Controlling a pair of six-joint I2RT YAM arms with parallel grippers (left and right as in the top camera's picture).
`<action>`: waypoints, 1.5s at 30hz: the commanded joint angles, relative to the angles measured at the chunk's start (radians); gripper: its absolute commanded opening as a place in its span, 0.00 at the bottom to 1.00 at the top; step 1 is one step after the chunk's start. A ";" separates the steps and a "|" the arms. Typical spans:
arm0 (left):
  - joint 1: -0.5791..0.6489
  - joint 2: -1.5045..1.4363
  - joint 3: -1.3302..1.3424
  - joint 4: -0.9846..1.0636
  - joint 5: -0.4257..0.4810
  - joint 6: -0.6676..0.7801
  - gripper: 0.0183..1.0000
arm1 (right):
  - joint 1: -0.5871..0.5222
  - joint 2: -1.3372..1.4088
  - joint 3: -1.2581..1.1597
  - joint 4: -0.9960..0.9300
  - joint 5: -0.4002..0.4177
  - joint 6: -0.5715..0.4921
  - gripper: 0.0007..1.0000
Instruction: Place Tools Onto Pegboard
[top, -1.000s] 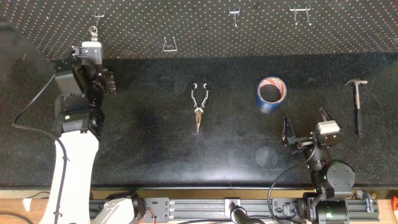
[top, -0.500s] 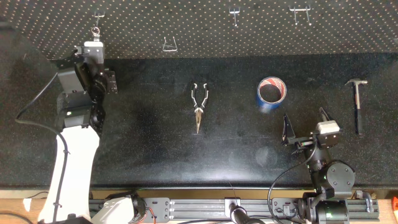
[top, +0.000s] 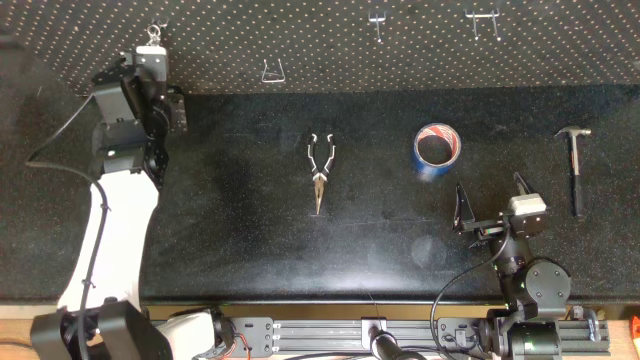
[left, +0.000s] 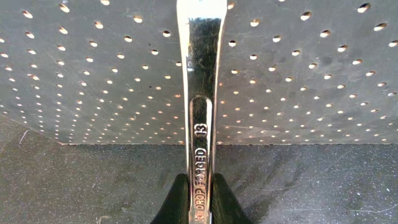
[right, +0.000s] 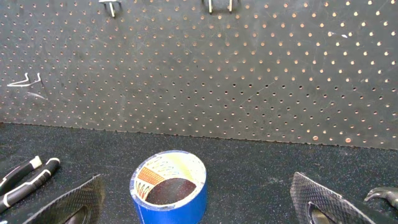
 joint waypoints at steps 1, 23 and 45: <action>0.001 0.004 0.041 -0.003 -0.007 0.010 0.22 | 0.006 -0.006 -0.003 -0.005 0.006 0.014 0.98; -0.453 -0.304 0.116 -0.638 -0.042 -0.563 1.00 | 0.006 -0.006 -0.003 -0.005 0.006 0.014 0.98; -0.666 0.253 0.459 -0.970 -0.012 -0.769 1.00 | 0.006 -0.006 -0.003 -0.005 0.006 0.014 0.98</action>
